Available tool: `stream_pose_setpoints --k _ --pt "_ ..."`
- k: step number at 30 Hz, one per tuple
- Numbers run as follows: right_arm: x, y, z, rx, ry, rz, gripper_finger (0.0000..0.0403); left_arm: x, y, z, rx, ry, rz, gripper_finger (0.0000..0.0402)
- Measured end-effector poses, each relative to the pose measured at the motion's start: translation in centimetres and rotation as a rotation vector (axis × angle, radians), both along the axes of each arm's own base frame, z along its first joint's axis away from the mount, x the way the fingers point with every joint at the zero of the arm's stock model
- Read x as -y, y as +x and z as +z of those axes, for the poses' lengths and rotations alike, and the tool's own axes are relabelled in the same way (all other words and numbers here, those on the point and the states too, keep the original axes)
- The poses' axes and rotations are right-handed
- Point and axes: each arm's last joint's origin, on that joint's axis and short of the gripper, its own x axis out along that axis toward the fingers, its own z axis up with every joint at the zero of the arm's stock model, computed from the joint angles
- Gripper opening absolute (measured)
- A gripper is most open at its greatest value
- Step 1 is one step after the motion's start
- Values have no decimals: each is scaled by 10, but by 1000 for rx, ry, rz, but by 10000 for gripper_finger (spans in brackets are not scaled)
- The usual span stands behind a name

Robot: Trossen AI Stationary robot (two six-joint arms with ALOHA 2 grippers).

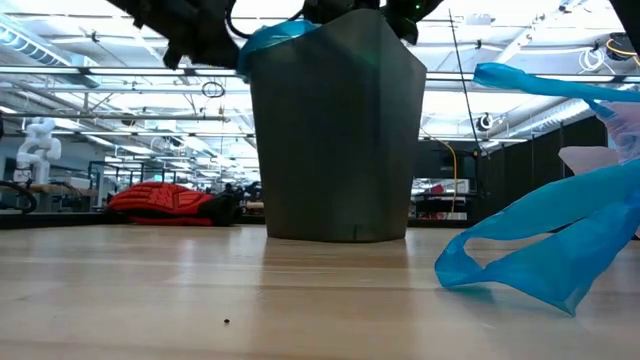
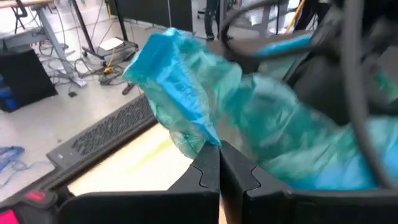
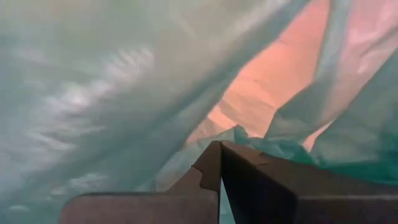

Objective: Place trash/remove bag and relplace
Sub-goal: Insert the blue trash bag into the black trash bin

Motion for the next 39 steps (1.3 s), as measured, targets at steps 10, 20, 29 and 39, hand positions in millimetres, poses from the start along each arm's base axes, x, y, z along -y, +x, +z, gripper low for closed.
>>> stream_pose_setpoints --k 10,20,29,39 --pt "-10 -11 33 94 5 2 0 1 -4 -18 -4 -54 6 0" --pt "-8 -14 40 123 31 -40 0 18 -6 -24 -53 -68 -58 0" --pt "-8 -14 34 111 27 -35 0 20 -7 -32 -180 29 -99 0" --pt "-8 -14 33 111 31 -37 0 21 -3 -16 -226 149 -152 90"
